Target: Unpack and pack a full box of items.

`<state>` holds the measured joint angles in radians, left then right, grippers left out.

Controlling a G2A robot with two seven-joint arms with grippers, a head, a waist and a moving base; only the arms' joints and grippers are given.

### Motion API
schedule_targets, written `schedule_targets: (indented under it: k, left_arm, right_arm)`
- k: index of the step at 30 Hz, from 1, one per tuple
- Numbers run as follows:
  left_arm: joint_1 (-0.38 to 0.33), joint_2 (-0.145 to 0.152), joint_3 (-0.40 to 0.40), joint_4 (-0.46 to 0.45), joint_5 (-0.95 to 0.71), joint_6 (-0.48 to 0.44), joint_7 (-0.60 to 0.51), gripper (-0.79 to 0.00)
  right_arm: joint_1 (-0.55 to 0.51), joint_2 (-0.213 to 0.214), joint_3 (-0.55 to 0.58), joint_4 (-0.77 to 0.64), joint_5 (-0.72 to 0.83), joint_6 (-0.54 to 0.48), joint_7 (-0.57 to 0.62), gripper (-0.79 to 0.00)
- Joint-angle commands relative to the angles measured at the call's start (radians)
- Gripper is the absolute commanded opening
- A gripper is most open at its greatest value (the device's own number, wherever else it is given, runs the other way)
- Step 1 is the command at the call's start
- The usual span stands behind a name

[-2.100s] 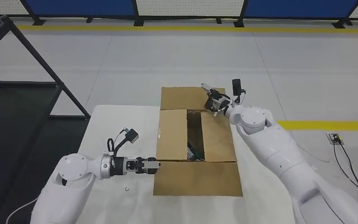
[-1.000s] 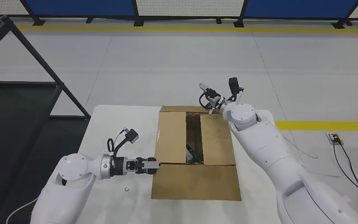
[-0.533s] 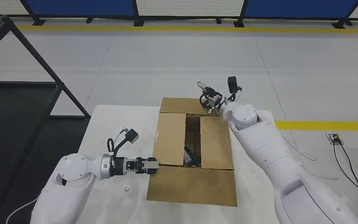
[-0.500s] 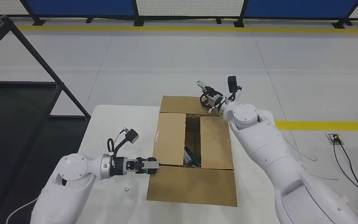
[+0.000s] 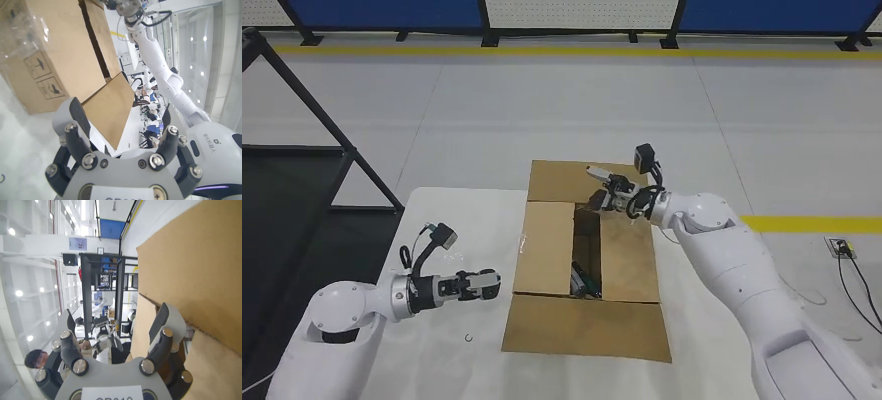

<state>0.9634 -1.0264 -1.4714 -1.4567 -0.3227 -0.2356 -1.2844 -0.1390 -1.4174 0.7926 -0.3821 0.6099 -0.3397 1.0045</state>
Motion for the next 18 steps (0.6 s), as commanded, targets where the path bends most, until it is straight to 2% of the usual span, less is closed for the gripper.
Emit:
schedule_targets:
  k: [1, 3, 9, 18]
  left_arm:
    - [0.001, 0.002, 0.001, 0.023, -0.004, 0.006, 0.004, 0.0]
    - [-0.006, 0.001, 0.014, 0.047, 0.0, 0.005, 0.012, 0.0]
    - [-0.056, -0.011, 0.115, 0.114, 0.036, -0.01, 0.04, 0.0]
    - [-0.101, -0.024, 0.206, 0.15, 0.052, -0.027, 0.043, 0.0]
  right_arm:
    - [-0.012, 0.017, 0.009, -0.025, -0.025, 0.013, 0.059, 0.0]
    - [-0.03, 0.033, 0.016, -0.058, -0.054, 0.025, 0.075, 0.0]
    - [-0.1, 0.066, 0.061, -0.176, -0.075, 0.093, -0.008, 0.0]
    - [-0.104, 0.067, 0.065, -0.182, -0.074, 0.097, -0.016, 0.0]
